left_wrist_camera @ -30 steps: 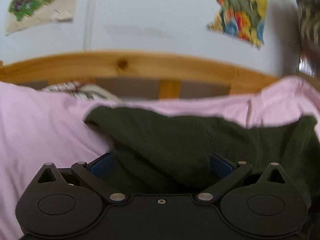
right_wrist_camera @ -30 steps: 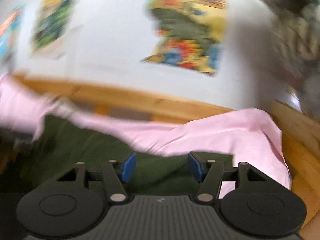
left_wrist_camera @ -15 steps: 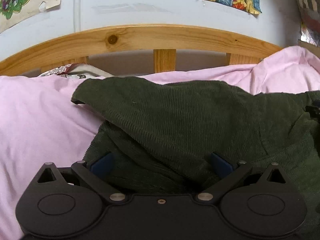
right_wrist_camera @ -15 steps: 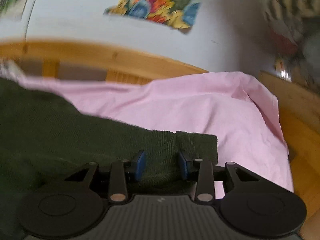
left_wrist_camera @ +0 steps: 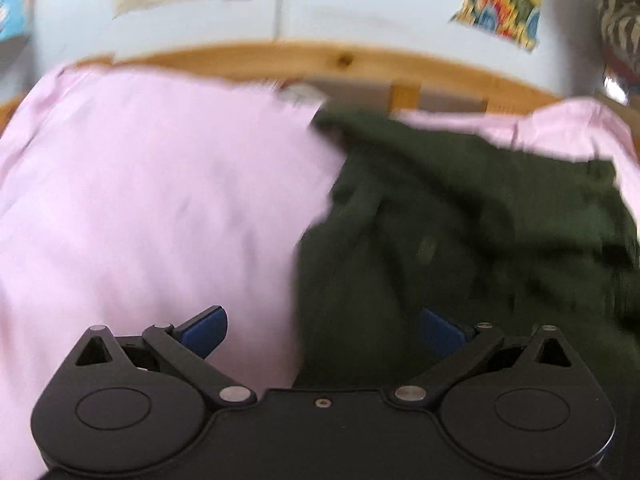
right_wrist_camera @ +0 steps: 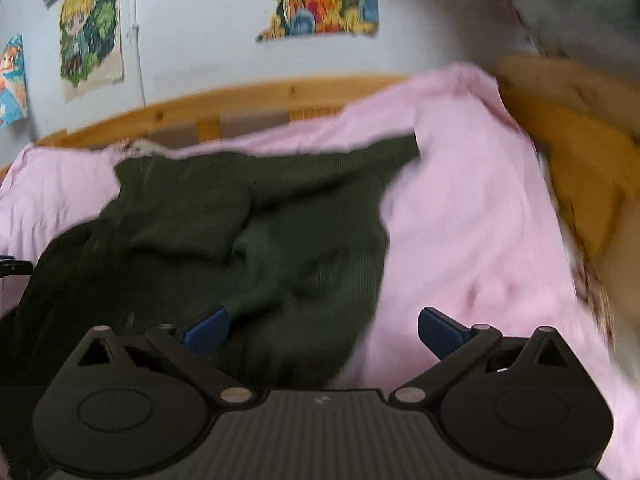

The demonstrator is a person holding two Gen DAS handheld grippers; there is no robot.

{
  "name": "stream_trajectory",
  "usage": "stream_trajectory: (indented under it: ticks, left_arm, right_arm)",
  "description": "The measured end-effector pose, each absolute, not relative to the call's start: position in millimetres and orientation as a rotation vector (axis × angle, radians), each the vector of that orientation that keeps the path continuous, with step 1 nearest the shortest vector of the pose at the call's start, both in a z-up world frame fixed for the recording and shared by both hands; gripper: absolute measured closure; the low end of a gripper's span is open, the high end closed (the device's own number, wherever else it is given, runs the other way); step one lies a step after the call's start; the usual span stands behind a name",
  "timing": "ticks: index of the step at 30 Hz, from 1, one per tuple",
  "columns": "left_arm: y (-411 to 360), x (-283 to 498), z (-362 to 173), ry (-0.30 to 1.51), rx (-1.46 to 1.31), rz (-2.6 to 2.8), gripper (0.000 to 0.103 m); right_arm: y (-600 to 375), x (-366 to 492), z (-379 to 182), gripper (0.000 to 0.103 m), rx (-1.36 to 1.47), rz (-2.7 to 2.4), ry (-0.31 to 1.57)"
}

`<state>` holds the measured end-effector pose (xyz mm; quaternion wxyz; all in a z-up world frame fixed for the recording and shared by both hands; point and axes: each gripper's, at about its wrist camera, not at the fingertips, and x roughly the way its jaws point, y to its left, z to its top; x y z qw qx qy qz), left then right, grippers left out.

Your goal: Fold large clothes

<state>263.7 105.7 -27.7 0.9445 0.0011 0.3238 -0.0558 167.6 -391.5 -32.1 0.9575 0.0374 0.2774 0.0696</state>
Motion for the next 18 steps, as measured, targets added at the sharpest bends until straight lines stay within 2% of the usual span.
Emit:
stream_trajectory:
  ticks: [4,11,16,18]
  left_arm:
    - [129,231,-36,0.787,-0.035,-0.135,0.001]
    - [136,206,-47,0.892,-0.037,-0.179,0.001]
    - [110,201,-56,0.940,0.108,-0.148,0.001]
    - [101,193,-56,0.943,0.148,-0.155,0.005]
  right_arm:
    - [-396,134,-50,0.001,0.208,0.110,0.658]
    - [-401,85,-79,0.001,0.325,0.127,0.682]
    - [-389,82,-83,0.009,0.230,0.114,0.708]
    - [-385,82,-83,0.016,0.229,0.112,0.702]
